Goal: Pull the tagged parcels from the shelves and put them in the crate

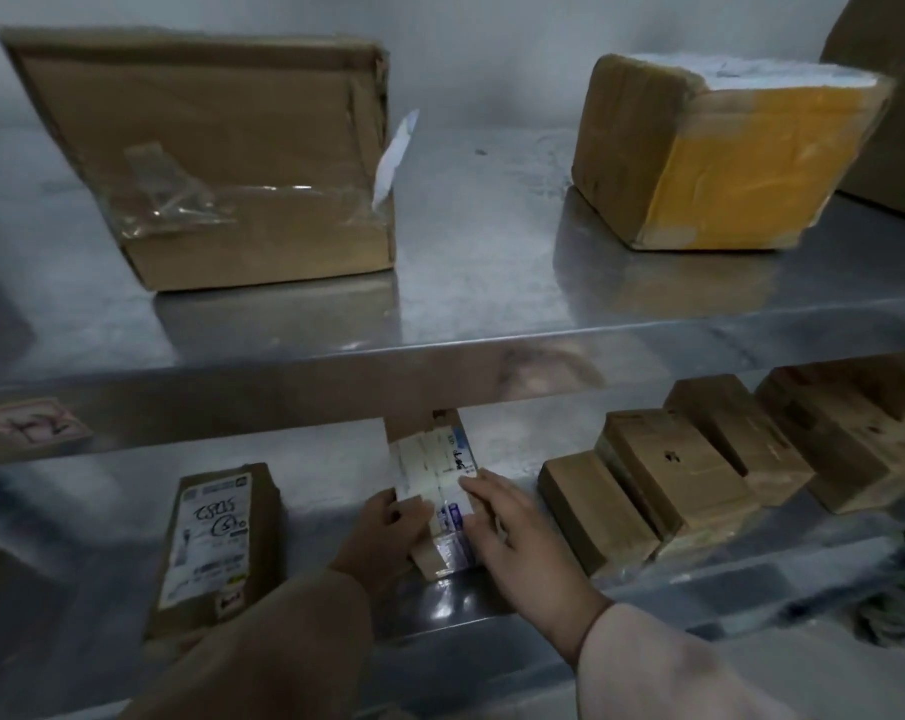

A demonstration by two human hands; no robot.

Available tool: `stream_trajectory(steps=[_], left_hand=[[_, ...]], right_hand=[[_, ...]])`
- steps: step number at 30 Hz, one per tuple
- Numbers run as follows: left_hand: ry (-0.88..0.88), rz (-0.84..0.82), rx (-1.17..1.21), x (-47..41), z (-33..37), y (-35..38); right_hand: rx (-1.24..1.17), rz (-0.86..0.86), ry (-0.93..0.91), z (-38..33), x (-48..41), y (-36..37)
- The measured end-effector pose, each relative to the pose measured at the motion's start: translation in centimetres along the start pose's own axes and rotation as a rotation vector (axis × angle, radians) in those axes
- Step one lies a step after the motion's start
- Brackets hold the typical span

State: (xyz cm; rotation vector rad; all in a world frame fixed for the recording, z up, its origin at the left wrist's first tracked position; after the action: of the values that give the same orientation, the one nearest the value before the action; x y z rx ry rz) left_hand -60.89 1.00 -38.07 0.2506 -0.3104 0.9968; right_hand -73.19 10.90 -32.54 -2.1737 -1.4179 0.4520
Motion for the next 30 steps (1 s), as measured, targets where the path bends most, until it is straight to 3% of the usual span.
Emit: stream_trajectory(steps=[11, 14, 20, 23, 26, 30], left_hand=[[0.072, 0.021, -0.133, 0.9, 0.9, -0.7], [0.122, 0.040, -0.198, 1.3, 1.9, -0.2], [0.284, 0.220, -0.521, 1.8, 5.7, 0.1], [0.454, 0.318, -0.704, 2.9, 8.7, 1.6], [0.594, 0.292, -0.753, 4.0, 10.3, 5.2], [0.754, 0.175, -0.849, 5.2, 9.8, 10.6]], right_hand=[[-0.103, -0.060, 0.073, 1.2, -0.3, 0.9], [-0.035, -0.091, 0.062, 2.2, -0.3, 0.3], [0.436, 0.308, 0.074, 5.7, -0.3, -8.0], [0.696, 0.135, 0.233, 9.9, -0.4, -8.6], [0.807, -0.037, 0.228, 12.2, 0.0, -7.3], [0.728, -0.017, 0.198, 12.2, -0.1, -8.2]])
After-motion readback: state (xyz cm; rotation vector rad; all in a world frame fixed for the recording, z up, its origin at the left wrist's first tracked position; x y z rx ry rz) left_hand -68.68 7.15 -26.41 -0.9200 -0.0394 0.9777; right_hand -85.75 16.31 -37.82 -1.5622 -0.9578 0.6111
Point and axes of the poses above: each hand's wrist, its own x-axis away from the middle knuckle, its own y-axis out of the palm, z = x × y, the point moved 9 cm from there along -x, towards the middle knuckle, and after that the axes turned 2 degrees about y, right-handed, at the moved point
